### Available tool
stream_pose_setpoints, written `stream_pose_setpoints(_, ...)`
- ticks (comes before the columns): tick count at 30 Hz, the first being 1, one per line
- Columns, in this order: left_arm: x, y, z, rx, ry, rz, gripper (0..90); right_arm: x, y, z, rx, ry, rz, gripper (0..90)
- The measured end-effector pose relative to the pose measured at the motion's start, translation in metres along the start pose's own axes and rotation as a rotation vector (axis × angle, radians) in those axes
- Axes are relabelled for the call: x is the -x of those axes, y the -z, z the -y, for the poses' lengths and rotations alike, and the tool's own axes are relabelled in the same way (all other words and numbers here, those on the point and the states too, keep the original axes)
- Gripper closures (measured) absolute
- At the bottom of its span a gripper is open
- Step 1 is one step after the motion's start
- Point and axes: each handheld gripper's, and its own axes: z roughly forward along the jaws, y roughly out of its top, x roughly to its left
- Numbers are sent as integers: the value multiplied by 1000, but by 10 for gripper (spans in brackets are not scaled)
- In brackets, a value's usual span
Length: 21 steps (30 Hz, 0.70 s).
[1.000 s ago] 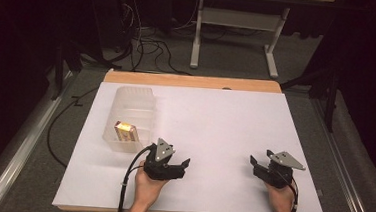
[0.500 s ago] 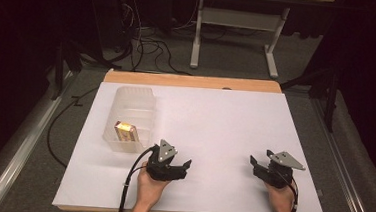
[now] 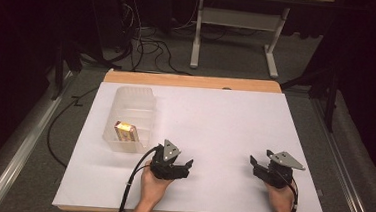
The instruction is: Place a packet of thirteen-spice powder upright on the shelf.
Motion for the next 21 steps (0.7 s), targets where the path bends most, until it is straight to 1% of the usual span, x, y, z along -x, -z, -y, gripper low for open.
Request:
stream_pose_setpoints(4, 0, -4, 0, 2, 0, -2, 254, 0, 0, 0, 0, 0, 0, 336)
stream_pose_setpoints(5, 1, -7, 1, 2, -10, -14, 254, 0, 0, 0, 0, 1, 0, 336)
stream_pose_setpoints(12, 2, -16, 3, -2, -30, -29, 254, 0, 0, 0, 0, 0, -1, 336)
stream_pose_setpoints(14, 1, -17, 4, 3, -32, -34, 254, 0, 0, 0, -1, 0, 0, 336)
stream_pose_setpoints(15, 1, -18, 5, 16, -32, -46, 254, 0, 0, 0, 0, 0, -1, 336)
stream_pose_setpoints(17, 0, -20, 6, 36, -23, -57, 257, 0, 0, 0, 1, 1, -1, 335)
stream_pose_setpoints(19, -2, -22, 8, 42, -6, -70, 256, 0, 0, 0, 2, 0, 0, 335)
stream_pose_setpoints(20, -3, -22, 8, 42, 9, -69, 256, 0, 0, 0, 1, 1, 0, 335)
stream_pose_setpoints(21, -3, -22, 8, 42, 9, -69, 253, 0, 0, 0, 1, 1, 0, 335)
